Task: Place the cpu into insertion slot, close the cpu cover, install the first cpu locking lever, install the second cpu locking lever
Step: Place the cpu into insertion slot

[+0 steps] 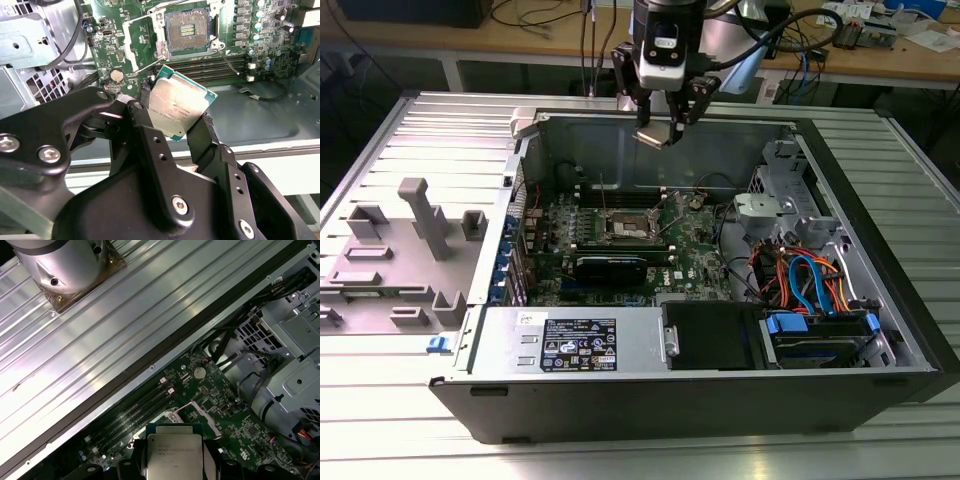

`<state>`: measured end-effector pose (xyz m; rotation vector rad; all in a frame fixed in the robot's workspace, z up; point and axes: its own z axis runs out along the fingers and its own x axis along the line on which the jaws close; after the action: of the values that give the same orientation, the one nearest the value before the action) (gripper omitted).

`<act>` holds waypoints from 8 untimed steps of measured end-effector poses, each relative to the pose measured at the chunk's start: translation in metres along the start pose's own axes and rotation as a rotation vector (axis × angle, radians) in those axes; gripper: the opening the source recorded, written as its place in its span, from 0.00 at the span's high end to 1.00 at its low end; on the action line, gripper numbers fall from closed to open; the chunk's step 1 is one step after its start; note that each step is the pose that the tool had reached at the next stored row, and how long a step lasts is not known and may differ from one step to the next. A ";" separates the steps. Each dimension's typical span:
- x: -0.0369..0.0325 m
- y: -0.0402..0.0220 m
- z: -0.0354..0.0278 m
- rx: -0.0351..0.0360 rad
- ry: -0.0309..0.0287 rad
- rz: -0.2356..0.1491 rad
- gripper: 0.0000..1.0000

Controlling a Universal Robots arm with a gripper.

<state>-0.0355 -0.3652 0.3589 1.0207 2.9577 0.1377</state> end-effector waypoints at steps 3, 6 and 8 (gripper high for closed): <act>-0.0001 -0.0001 0.0007 -0.0001 -0.0014 0.013 0.46; -0.0001 -0.0003 0.0015 -0.0003 -0.0040 0.042 0.46; -0.0001 -0.0003 0.0022 -0.0009 -0.0070 0.076 0.46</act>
<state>-0.0355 -0.3654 0.3566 1.1321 2.9131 0.1359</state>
